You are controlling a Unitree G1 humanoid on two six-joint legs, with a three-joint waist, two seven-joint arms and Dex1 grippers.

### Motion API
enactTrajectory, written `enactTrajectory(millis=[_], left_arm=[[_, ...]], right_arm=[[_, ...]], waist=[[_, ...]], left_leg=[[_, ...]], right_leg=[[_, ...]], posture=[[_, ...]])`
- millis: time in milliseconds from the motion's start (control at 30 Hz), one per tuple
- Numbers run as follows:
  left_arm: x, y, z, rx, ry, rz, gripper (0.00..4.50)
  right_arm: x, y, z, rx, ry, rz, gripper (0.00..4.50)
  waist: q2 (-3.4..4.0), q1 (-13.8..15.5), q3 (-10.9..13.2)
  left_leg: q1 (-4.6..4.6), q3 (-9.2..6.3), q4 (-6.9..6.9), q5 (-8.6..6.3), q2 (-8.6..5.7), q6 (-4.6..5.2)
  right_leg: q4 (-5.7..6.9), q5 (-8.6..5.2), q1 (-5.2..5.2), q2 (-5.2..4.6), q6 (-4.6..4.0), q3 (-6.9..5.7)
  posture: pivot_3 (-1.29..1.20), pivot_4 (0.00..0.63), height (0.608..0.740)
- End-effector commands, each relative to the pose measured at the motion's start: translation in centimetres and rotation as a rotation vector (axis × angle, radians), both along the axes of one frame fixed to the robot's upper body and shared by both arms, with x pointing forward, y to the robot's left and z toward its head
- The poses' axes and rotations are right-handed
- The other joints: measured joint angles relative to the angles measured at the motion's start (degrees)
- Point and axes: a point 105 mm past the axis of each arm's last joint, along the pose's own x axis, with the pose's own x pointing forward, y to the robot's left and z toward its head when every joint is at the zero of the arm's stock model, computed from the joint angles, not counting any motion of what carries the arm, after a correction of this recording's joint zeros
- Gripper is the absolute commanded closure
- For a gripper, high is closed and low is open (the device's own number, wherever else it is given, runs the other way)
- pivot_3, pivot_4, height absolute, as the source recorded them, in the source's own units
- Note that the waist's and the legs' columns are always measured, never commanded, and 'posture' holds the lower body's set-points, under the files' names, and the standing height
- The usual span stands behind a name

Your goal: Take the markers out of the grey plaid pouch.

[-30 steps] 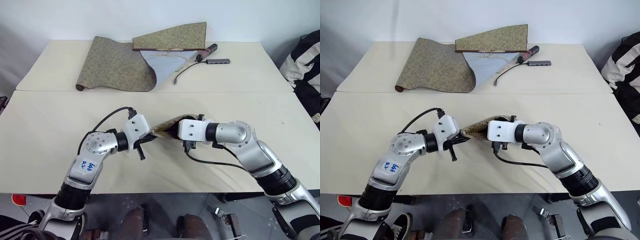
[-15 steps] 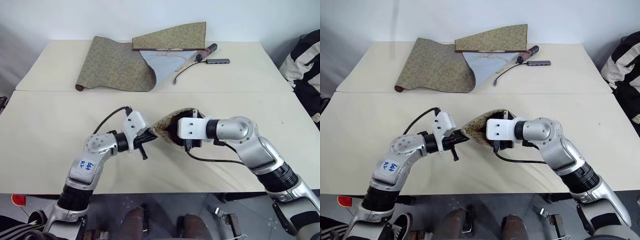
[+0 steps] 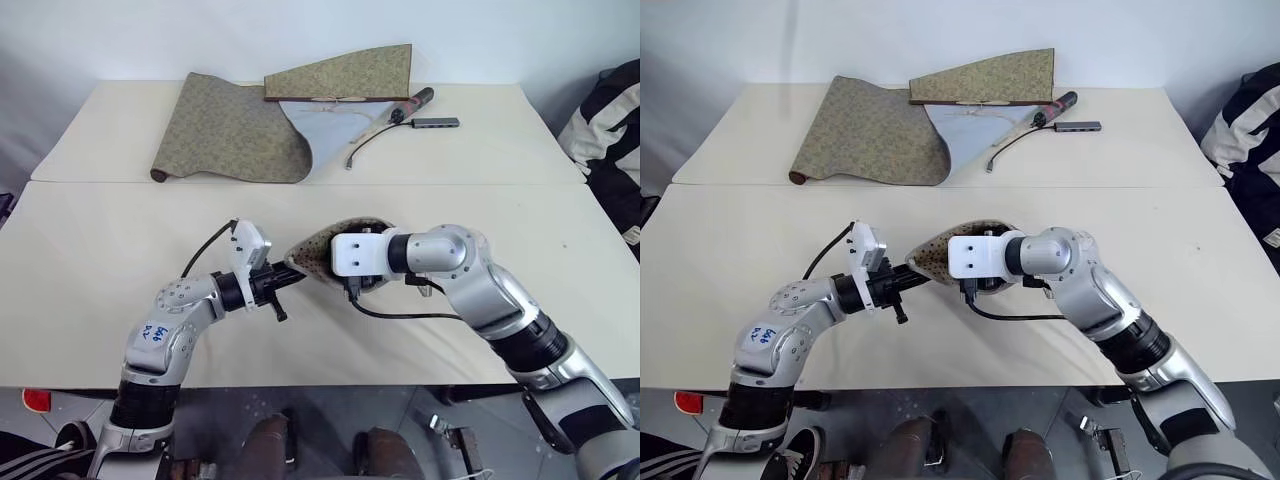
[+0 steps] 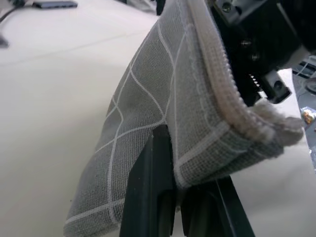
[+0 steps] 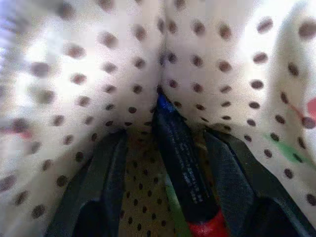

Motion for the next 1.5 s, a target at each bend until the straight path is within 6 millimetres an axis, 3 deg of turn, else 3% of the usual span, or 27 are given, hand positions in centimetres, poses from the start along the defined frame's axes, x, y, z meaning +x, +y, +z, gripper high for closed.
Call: enactTrajectory(millis=[33,167,433,600,700,1000,1233,1500], left_arm=[[-1.4,-1.9,1.7,-0.028,-0.058,-0.128,4.50],[-2.0,-3.3,2.6,-0.070,-0.048,-0.153,4.50],[-2.4,-3.6,2.2,-0.070,-0.021,-0.172,4.50],[-1.2,-2.9,2.1,-0.039,-0.053,-0.098,4.50],[-0.4,-2.2,1.9,-0.048,-0.060,-0.034,4.50],[0.0,-1.8,1.1,0.011,-0.096,-0.002,4.50],[-1.1,-2.6,0.5,0.054,-0.102,-0.087,4.50],[-3.1,-2.9,-0.8,0.131,-0.110,-0.209,4.50]], right_arm=[[0.7,0.4,0.2,0.002,-0.058,-0.022,1.96],[0.8,0.1,-1.2,-0.025,-0.055,-0.035,1.96],[1.5,0.0,-1.4,0.032,-0.033,-0.097,1.96],[0.6,0.1,-1.4,0.043,-0.010,-0.060,3.22],[-0.6,0.0,0.2,0.101,0.014,-0.009,3.84],[-1.8,-1.1,3.9,0.223,0.039,0.015,3.85],[-0.6,-2.0,1.6,0.157,0.072,-0.078,3.85],[1.0,-3.4,1.0,0.213,0.104,-0.200,3.85]], waist=[[0.00,0.06,0.00],[0.00,-0.06,0.00],[0.00,-0.21,0.00],[0.00,0.02,0.00],[0.00,0.04,0.00],[0.00,-0.11,0.00],[0.00,-0.07,0.00],[0.00,-0.11,0.00]], left_leg=[[0.00,-0.01,0.00,0.00,-0.01,0.00],[-0.01,-0.01,-0.01,0.00,-0.01,0.00],[0.02,0.00,-0.05,0.02,0.02,-0.04],[0.00,-0.01,-0.03,0.02,0.02,-0.04],[0.01,0.01,-0.03,0.02,0.01,-0.04],[0.02,0.01,-0.08,0.01,0.02,-0.05],[0.01,0.02,-0.07,0.01,0.02,-0.04],[0.01,0.04,-0.07,0.01,0.02,-0.05]], right_leg=[[0.00,0.00,-0.01,0.00,0.00,0.01],[0.13,0.00,-0.02,0.03,0.00,0.03],[0.13,-0.01,-0.04,0.08,-0.01,0.07],[0.11,-0.01,-0.02,0.07,-0.01,0.08],[-0.03,0.00,-0.02,0.07,-0.01,0.11],[-0.10,-0.01,-0.03,0.08,-0.01,0.09],[-0.12,0.00,-0.02,0.06,-0.01,0.09],[-0.12,0.00,-0.05,0.06,-0.01,0.12]], posture=[[0.00,0.150,0.740],[0.00,0.150,0.740],[0.00,0.150,0.740],[0.00,0.150,0.740],[0.00,0.150,0.740],[0.00,0.150,0.740],[0.00,0.150,0.740],[0.00,0.150,0.740]])
